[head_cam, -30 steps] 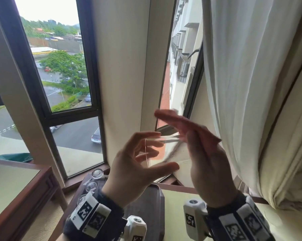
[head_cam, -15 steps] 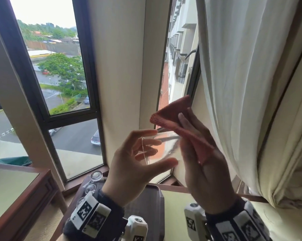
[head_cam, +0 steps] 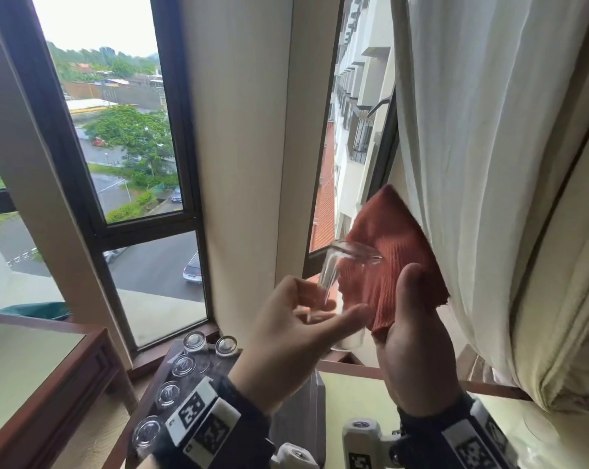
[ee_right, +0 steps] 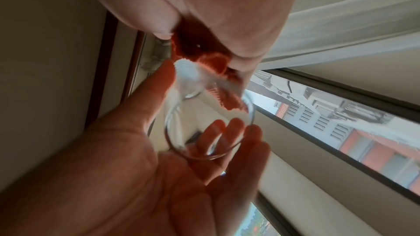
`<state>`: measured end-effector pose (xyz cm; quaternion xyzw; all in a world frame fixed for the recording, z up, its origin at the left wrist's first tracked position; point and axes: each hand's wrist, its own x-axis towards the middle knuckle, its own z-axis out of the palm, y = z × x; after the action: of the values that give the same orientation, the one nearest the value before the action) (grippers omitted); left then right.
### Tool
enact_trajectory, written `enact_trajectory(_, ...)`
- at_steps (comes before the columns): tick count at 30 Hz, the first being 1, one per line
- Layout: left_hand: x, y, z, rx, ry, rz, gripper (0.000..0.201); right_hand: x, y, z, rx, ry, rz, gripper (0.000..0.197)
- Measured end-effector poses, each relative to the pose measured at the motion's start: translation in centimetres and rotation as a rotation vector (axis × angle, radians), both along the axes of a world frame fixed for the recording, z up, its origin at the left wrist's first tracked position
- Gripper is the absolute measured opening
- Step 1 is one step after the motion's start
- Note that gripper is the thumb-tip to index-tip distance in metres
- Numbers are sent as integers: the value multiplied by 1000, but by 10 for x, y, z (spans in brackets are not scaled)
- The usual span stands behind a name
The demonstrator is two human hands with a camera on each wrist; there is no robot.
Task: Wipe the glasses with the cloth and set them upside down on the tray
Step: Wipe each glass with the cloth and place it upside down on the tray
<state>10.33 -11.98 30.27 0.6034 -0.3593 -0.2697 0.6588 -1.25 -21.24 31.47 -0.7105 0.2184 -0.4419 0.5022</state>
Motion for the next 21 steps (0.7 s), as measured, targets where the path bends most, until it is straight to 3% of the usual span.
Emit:
enact_trajectory(1, -1, 0, -3, 20, 0, -7, 64, -2, 4, 10, 40, -114, 48, 57)
enact_trajectory(2, -2, 0, -5, 26, 10, -13, 63, -4, 8, 11, -51, -136, -43, 58)
enact_trajectory(3, -2, -1, -6, 24, 27, -20, 62, -6, 9, 14, 69, -61, -6, 68)
enact_trajectory(4, -2, -2, -8, 17, 55, -39, 60, -6, 10, 16, 153, -12, 42, 67)
enact_trajectory(5, -2, -3, -7, 10, 94, -56, 58, -4, 11, 18, 104, -31, 68, 53)
enact_trajectory(6, -1, -3, -6, 0, 140, -59, 54, -2, 16, 23, -18, -79, 98, 38)
enact_trajectory(8, 2, -3, 0, -27, 253, -66, 46, 0, 13, 13, -313, -140, 154, 44)
enact_trajectory(11, 9, -3, 13, -144, 437, -114, 37, 4, 8, -17, -578, -46, 63, 45)
enact_trajectory(14, 18, -2, 25, -271, 611, -123, 66, 7, 13, -34, -810, 160, -67, 50)
enact_trajectory(17, 23, 0, 30, -306, 582, -213, 79, 9, 17, -43, -1035, 394, -202, 59)
enact_trajectory(21, 26, 1, 23, -284, 425, -150, 86, 7, 19, -40, -983, 478, -294, 49)
